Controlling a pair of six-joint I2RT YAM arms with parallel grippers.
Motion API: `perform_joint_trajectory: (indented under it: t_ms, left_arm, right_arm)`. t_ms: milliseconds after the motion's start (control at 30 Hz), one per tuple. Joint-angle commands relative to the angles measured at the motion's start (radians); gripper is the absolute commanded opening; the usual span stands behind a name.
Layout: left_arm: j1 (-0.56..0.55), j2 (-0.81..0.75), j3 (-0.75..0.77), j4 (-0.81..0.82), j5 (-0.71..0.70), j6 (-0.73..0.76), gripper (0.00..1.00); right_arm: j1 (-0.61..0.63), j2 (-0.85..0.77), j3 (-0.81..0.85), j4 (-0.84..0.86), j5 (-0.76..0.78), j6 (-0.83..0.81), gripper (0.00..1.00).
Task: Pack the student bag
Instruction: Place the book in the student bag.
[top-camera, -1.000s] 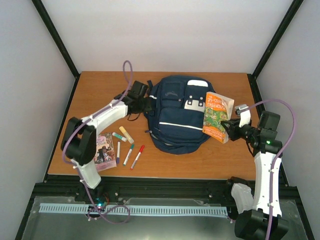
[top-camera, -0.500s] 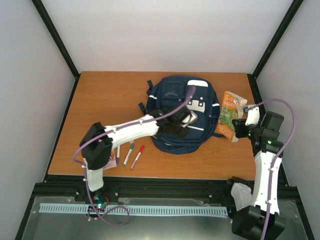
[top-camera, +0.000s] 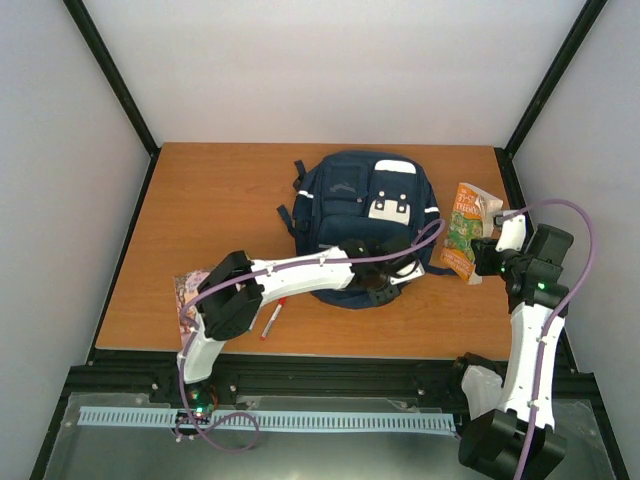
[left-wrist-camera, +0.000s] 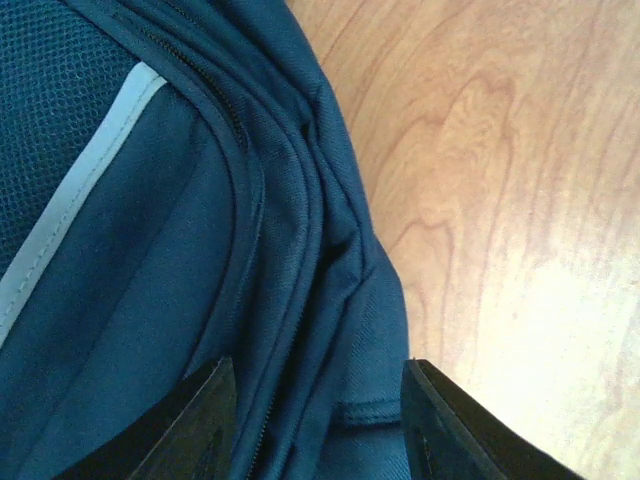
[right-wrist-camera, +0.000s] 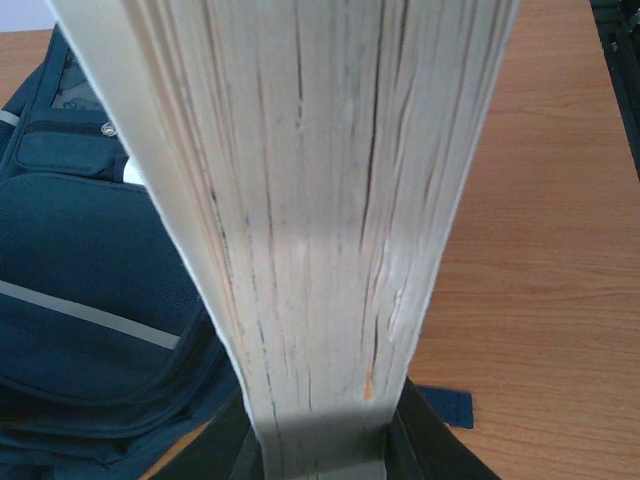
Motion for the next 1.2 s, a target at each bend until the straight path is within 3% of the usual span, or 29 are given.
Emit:
perform_joint_trajectory:
  t_ms: [0,133,433,567,700,800,967,1167]
  left_arm:
    - [0.002,0.039,0.042,0.002,-0.036,0.053,0.48]
    - [0.003,0.067,0.056,0.025,-0.05,0.073,0.52]
    - [0.003,0.149,0.094,0.069,-0.198,0.073,0.45]
    - [0.002,0.209,0.164,0.042,-0.304,0.041,0.35]
    - [0.002,0.229,0.215,0.03,-0.339,0.02,0.13]
    - [0.003,0.191,0.204,0.067,-0.34,0.01,0.02]
    - [0.006,0.126,0.237,0.078,-0.377,0.015,0.01]
    - [0.042,0.014,0.241,0.11,-0.35,0.005,0.01]
  right_arm:
    - [-0.013,-0.02,0.007,0.066,-0.013,0.007,0.03]
    - [-0.017,-0.018,0.006,0.066,-0.016,0.009,0.03]
    - [-0.026,-0.016,0.005,0.063,-0.025,0.006,0.03]
    - [-0.029,-0.014,0.004,0.062,-0.033,0.006,0.03]
    - [-0.034,-0.007,0.001,0.064,-0.039,0.01,0.03]
    - [-0.04,0.002,0.004,0.06,-0.058,0.013,0.03]
    - [-0.04,0.048,0.042,0.024,-0.147,0.022,0.03]
    - [-0.04,0.166,0.207,-0.124,-0.281,0.051,0.03]
